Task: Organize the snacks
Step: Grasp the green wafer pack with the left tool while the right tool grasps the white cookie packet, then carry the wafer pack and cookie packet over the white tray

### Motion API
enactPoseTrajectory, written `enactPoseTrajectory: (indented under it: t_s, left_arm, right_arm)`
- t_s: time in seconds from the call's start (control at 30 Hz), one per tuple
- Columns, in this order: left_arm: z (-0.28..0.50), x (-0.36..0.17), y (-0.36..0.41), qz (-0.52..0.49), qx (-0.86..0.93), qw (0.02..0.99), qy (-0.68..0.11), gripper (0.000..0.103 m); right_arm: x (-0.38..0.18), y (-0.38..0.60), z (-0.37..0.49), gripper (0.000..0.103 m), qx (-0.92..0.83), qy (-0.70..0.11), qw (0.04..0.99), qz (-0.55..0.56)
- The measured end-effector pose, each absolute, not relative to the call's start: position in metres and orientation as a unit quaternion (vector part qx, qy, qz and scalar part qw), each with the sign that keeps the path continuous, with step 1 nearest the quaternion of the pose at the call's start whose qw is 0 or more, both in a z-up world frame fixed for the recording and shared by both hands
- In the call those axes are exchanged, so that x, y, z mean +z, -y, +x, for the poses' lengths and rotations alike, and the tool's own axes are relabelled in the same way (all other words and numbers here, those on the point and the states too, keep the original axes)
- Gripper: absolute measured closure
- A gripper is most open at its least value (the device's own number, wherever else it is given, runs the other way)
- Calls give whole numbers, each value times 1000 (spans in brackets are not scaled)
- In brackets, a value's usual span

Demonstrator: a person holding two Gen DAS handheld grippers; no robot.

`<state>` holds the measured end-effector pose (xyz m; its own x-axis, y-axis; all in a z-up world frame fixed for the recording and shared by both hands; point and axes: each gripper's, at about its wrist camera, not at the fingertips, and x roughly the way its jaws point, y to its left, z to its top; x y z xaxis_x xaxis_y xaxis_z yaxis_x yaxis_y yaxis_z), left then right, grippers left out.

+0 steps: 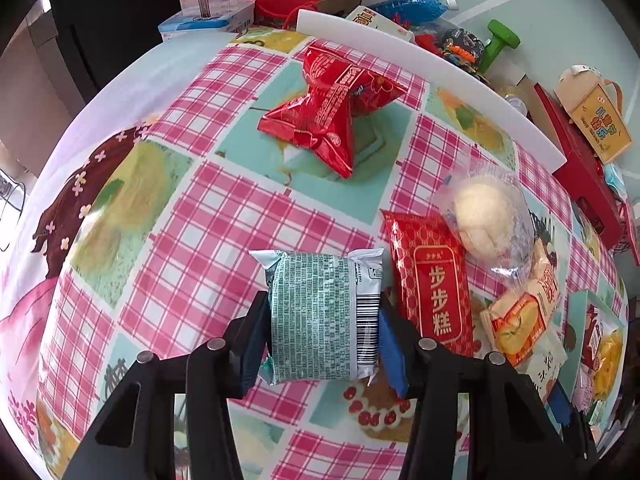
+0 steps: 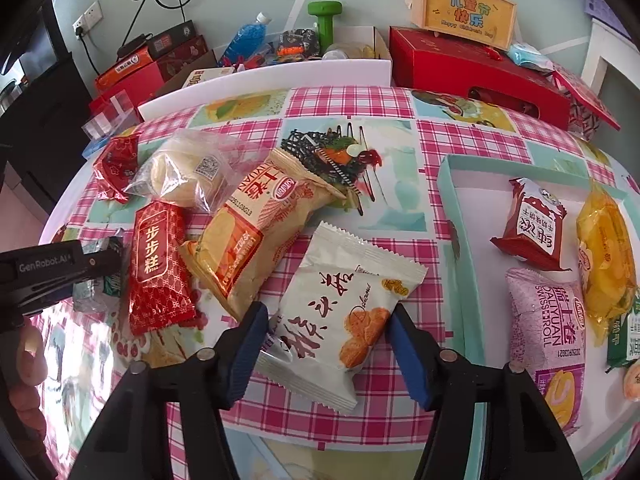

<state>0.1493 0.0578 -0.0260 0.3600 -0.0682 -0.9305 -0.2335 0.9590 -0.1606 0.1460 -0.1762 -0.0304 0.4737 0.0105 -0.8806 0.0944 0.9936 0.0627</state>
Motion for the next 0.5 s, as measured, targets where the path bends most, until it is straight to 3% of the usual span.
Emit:
enactPoseTrajectory:
  t_s: [0.5]
  left_arm:
    - [99, -29, -43, -118, 18, 799, -590, 52]
  right_arm:
    - [-26, 184, 128, 43, -28, -537, 842, 40]
